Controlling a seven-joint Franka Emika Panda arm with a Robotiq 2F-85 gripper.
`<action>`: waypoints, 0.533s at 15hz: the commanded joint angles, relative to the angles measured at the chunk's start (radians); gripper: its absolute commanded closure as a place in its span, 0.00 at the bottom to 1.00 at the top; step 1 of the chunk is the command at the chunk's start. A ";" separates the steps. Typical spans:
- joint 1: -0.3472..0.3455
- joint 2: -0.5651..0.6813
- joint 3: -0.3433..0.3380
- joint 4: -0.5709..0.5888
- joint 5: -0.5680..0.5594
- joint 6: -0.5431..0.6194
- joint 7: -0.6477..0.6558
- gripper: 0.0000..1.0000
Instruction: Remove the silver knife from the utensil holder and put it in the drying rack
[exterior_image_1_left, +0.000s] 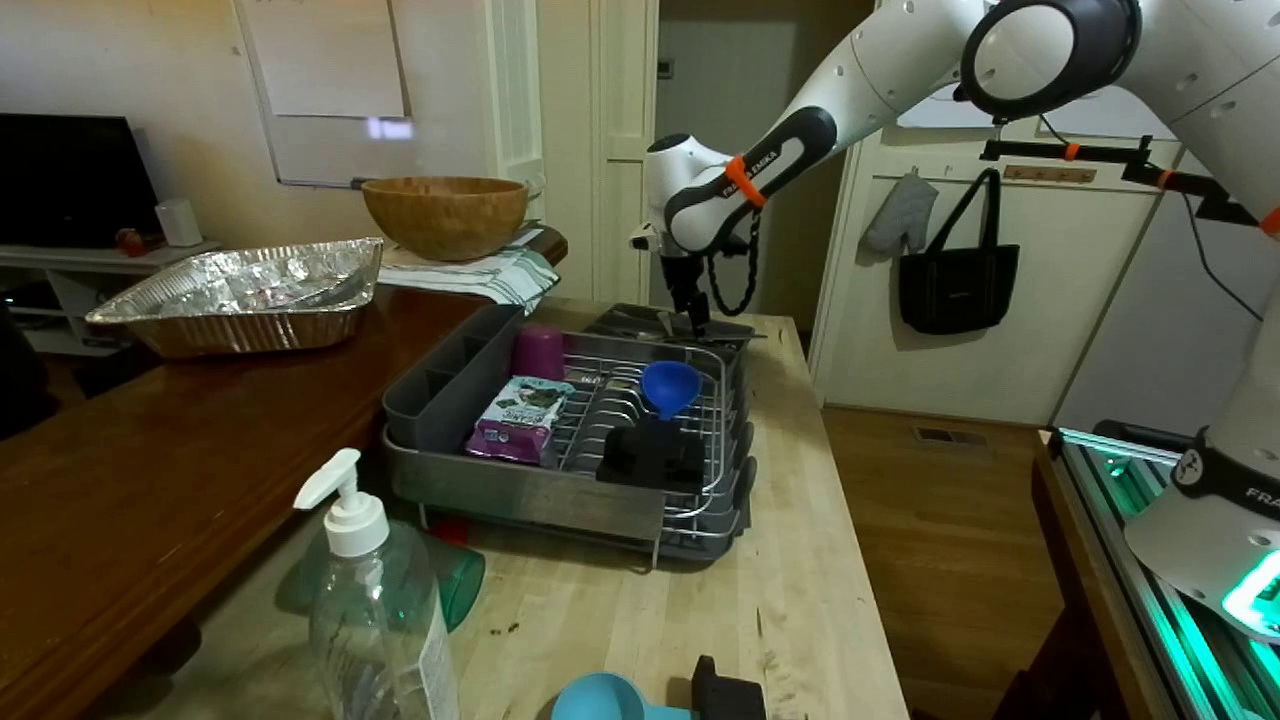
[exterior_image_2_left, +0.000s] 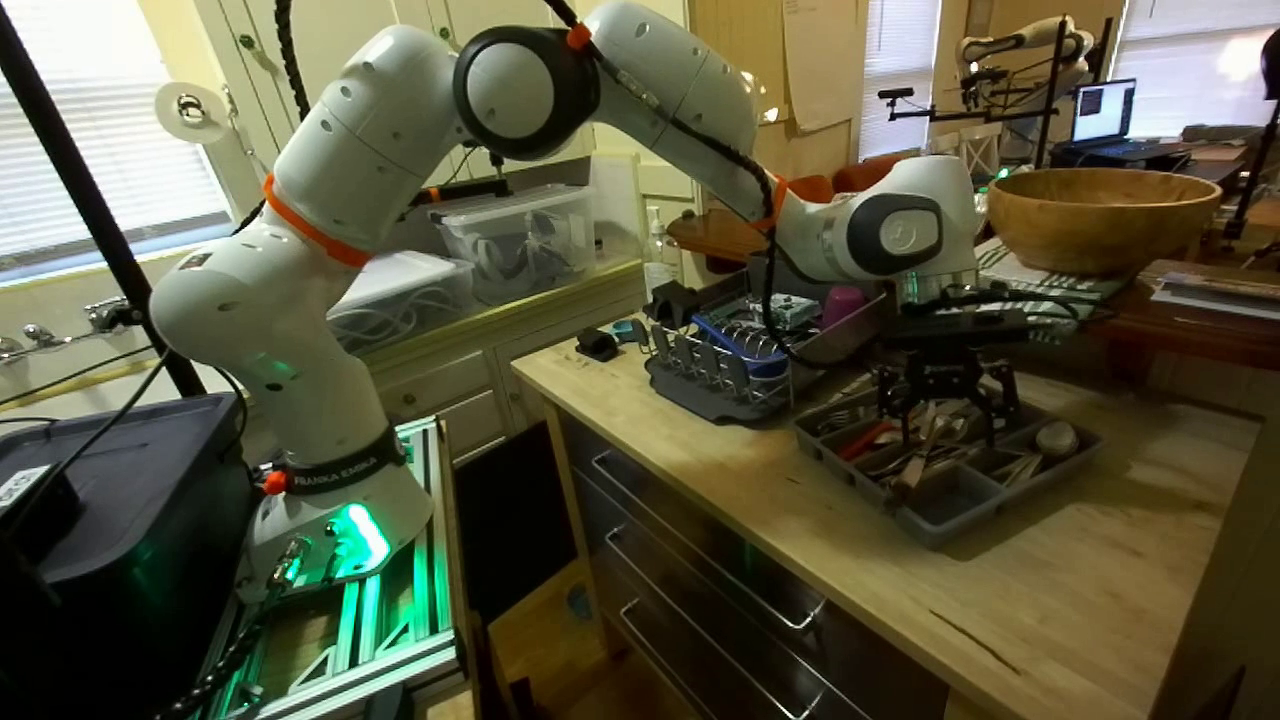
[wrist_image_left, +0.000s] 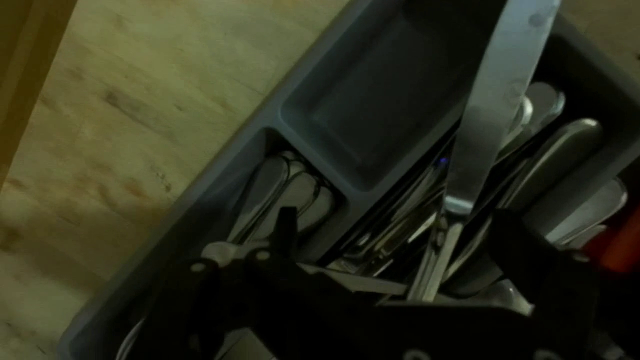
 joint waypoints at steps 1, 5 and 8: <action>-0.040 -0.031 0.031 -0.089 0.001 0.115 -0.082 0.15; -0.035 -0.050 0.036 -0.128 -0.003 0.147 -0.132 0.22; -0.012 -0.075 0.029 -0.168 -0.013 0.151 -0.128 0.22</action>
